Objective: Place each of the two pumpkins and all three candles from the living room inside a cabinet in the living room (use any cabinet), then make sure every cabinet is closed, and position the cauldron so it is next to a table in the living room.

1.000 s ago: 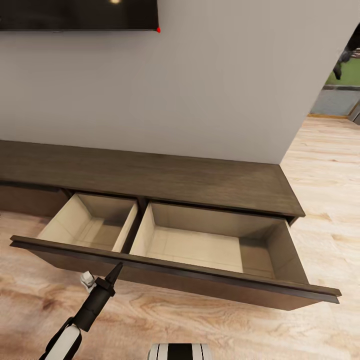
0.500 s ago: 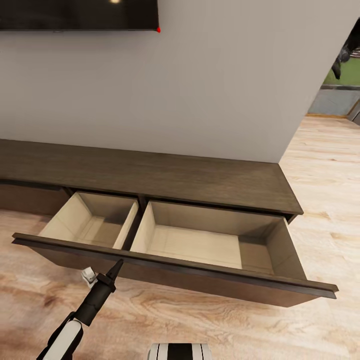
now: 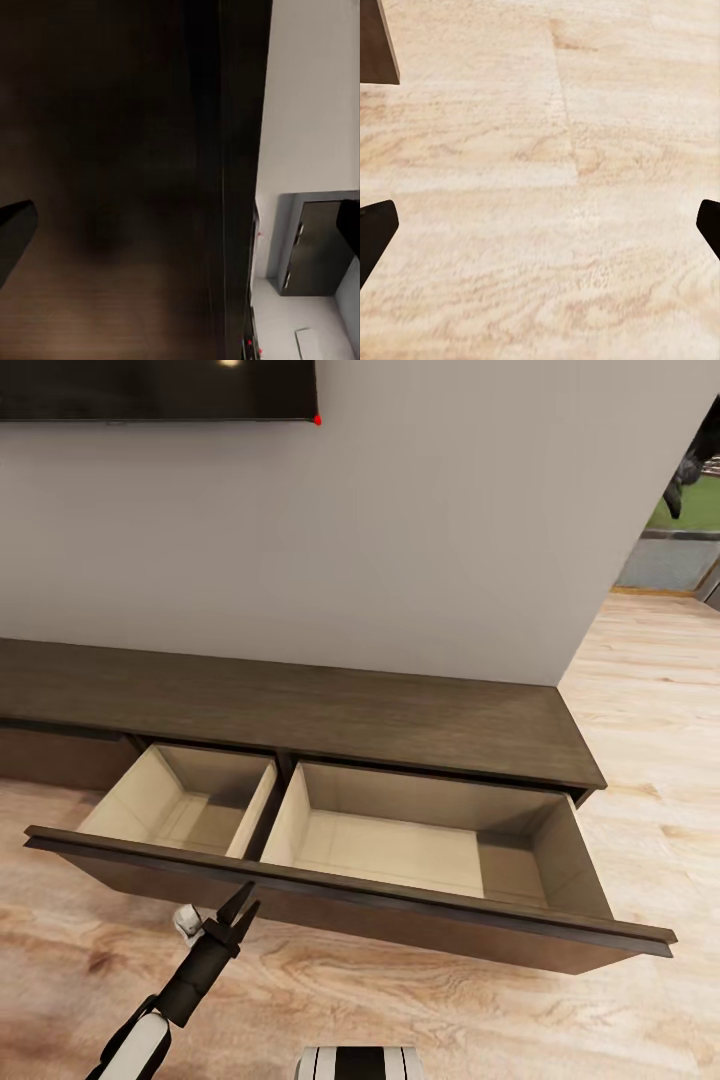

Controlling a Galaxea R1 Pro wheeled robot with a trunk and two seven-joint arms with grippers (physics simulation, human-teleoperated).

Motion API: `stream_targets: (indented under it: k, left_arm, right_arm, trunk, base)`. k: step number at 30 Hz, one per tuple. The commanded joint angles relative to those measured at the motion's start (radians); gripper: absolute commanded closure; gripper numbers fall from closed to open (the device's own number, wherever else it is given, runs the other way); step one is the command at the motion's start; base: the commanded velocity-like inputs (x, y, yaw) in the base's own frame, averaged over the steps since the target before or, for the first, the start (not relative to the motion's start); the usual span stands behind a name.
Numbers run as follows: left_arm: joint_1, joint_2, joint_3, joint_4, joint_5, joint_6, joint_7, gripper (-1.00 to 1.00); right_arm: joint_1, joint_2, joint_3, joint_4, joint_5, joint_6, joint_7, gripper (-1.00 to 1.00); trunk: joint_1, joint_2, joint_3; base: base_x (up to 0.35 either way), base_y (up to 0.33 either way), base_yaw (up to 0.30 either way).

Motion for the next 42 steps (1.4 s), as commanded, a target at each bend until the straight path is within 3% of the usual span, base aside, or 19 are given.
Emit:
stream_targets:
  k: [1, 9, 11, 17, 18, 20, 22, 23, 26, 27, 32, 36, 42]
  left_arm:
    - [0.000, 0.000, -0.001, 0.000, 0.011, 0.009, -0.003, -1.00]
    - [0.022, 0.001, -0.001, -0.053, 0.011, 0.001, -0.019, -1.00]
    - [0.107, 0.007, 0.000, -0.136, 0.008, -0.002, -0.019, -1.00]
    - [0.202, 0.016, 0.006, -0.202, 0.007, -0.051, -0.020, -1.00]
    - [0.229, 0.027, 0.010, -0.212, 0.007, -0.065, -0.019, -1.00]
    - [0.245, 0.035, 0.012, -0.225, 0.007, -0.074, -0.017, -1.00]
    - [0.272, 0.045, 0.015, -0.260, 0.004, -0.083, 0.017, -1.00]
    - [0.275, 0.053, 0.015, -0.278, -0.007, -0.083, 0.046, -1.00]
    - [0.275, 0.055, 0.014, -0.289, -0.013, -0.081, 0.063, -1.00]
    - [0.276, 0.059, 0.014, -0.295, -0.017, -0.080, 0.085, -1.00]
    - [0.285, 0.095, 0.017, -0.321, -0.020, -0.073, 0.103, -1.00]
    - [0.288, 0.104, 0.018, -0.329, -0.021, -0.069, 0.124, -1.00]
    - [0.289, 0.108, 0.018, -0.333, -0.020, -0.060, 0.203, -1.00]
  right_arm:
    - [-0.002, 0.000, -0.005, 0.000, 0.008, -0.006, 0.005, -1.00]
    - [-0.002, -0.002, -0.007, 0.001, 0.012, -0.003, 0.002, -1.00]
    - [-0.002, -0.006, -0.006, 0.006, 0.015, -0.002, 0.003, -1.00]
    - [-0.002, 0.000, -0.002, -0.008, 0.013, -0.004, 0.008, -1.00]
    - [-0.002, 0.005, -0.002, -0.036, 0.014, -0.003, 0.006, -1.00]
    - [-0.002, 0.022, -0.001, -0.069, 0.014, 0.002, 0.006, -1.00]
    - [-0.002, 0.183, 0.002, -0.253, 0.022, 0.009, 0.006, -1.00]
    - [-0.002, 0.235, 0.009, -0.294, 0.055, 0.010, 0.005, -1.00]
    - [-0.002, 0.250, 0.019, -0.307, 0.111, 0.012, 0.005, -1.00]
    - [-0.002, 0.266, 0.025, -0.312, 0.155, 0.017, 0.006, -1.00]
    - [-0.002, 0.276, 0.029, -0.324, 0.175, 0.020, 0.006, -1.00]
    - [-0.002, 0.276, 0.030, -0.327, 0.189, 0.021, 0.006, -1.00]
    - [-0.003, 0.276, 0.029, -0.321, 0.200, 0.025, 0.007, -1.00]
  trunk:
    - [0.000, 0.000, -0.001]
    - [0.000, 0.000, -0.001]
    - [0.000, 0.000, -0.001]
    - [0.000, 0.000, -0.001]
    - [0.000, 0.000, -0.001]
    - [0.000, 0.000, -0.001]
    - [0.000, 0.000, -0.001]
    - [0.000, 0.000, -0.001]
    - [0.000, 0.000, 0.000]
    - [0.000, 0.000, 0.000]
    - [0.000, 0.000, 0.005]
    - [-0.001, 0.000, 0.016]
    - [-0.004, 0.002, 0.040]
  base:
    - [0.000, 0.000, 0.000]
    - [0.000, 0.000, 0.000]
    - [0.000, 0.000, 0.000]
    - [-0.052, -0.019, 0.000]
    - [-0.251, -0.099, 0.000]
    - [-0.277, -0.112, 0.000]
    - [-0.051, -0.022, 0.000]
    - [-0.010, -0.004, 0.000]
    - [-0.005, -0.002, 0.034]
    - [-0.001, -0.001, 0.160]
    - [-0.001, 0.000, 0.184]
    - [0.000, 0.000, 0.157]
    - [0.000, 0.000, 0.040]
